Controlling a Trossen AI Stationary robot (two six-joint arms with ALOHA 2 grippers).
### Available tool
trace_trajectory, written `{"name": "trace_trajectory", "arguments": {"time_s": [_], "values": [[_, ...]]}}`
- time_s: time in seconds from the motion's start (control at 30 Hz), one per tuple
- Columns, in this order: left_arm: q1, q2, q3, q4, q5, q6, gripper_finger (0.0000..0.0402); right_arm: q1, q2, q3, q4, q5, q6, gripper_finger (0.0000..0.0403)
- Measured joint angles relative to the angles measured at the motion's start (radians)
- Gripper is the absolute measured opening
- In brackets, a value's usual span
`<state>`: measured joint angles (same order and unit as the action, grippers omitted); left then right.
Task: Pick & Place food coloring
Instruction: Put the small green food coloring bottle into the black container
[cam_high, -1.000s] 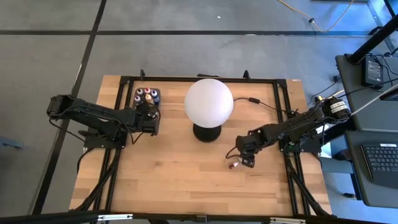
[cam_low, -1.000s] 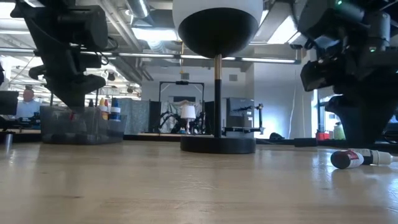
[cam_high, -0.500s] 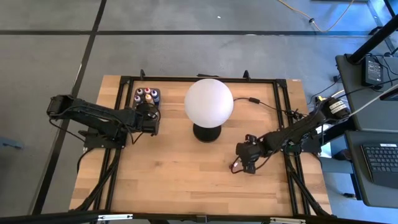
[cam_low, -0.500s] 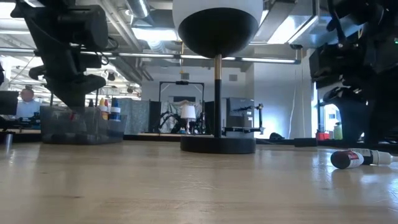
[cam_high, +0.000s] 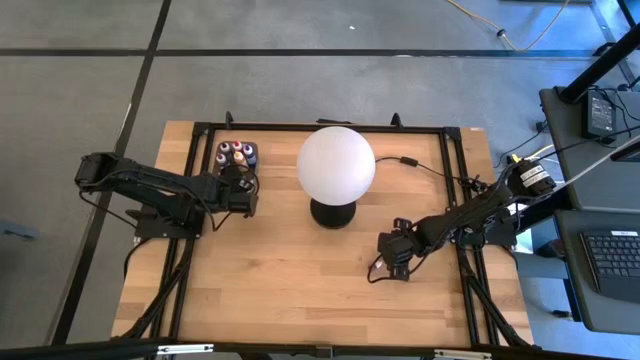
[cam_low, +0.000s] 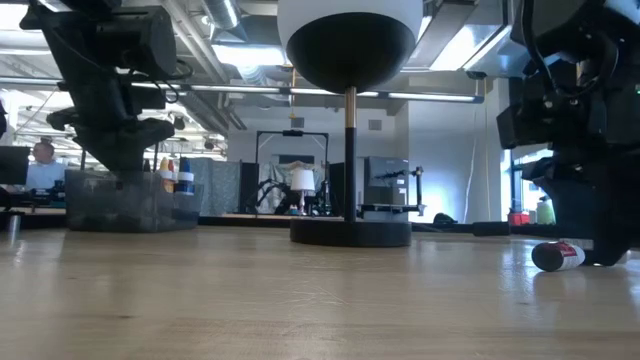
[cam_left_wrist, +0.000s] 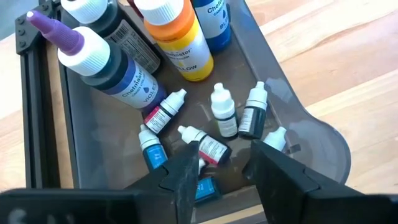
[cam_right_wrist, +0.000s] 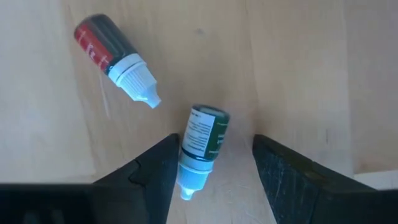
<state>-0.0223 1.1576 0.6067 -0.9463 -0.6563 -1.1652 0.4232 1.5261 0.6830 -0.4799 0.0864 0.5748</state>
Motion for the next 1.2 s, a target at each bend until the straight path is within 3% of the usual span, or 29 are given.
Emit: {"name": "trace_trajectory", "arguments": {"time_s": [0.23,0.37,0.53,0.7,0.83,1.0,1.2], "values": [[-0.013,-0.021,0.031,0.004,0.001,0.083,0.0157,-0.003,-0.002,-0.001,-0.010,0.003,0.020,0.0155],[-0.044,-0.026,0.097,0.035,-0.085,0.190,0.0157,-0.018,-0.002,-0.001,-0.020,-0.003,0.020,0.0115],[-0.083,-0.026,0.123,0.264,-0.108,0.346,0.0157,-0.028,0.000,0.011,-0.041,-0.010,-0.006,0.0076],[-0.129,-0.012,0.123,0.509,-0.031,0.527,0.0157,-0.027,0.006,0.068,-0.129,0.019,-0.063,0.0077],[-0.178,0.028,0.122,0.647,-0.023,0.559,0.0157,-0.027,0.004,0.109,-0.097,0.094,-0.147,0.0088],[-0.221,0.121,0.122,0.738,0.038,0.530,0.0155,-0.029,0.003,0.146,0.030,0.168,-0.300,0.0083],[-0.247,0.301,0.122,0.969,0.129,0.541,0.0149,-0.044,0.002,0.157,0.274,0.136,-0.503,0.0085]]}}
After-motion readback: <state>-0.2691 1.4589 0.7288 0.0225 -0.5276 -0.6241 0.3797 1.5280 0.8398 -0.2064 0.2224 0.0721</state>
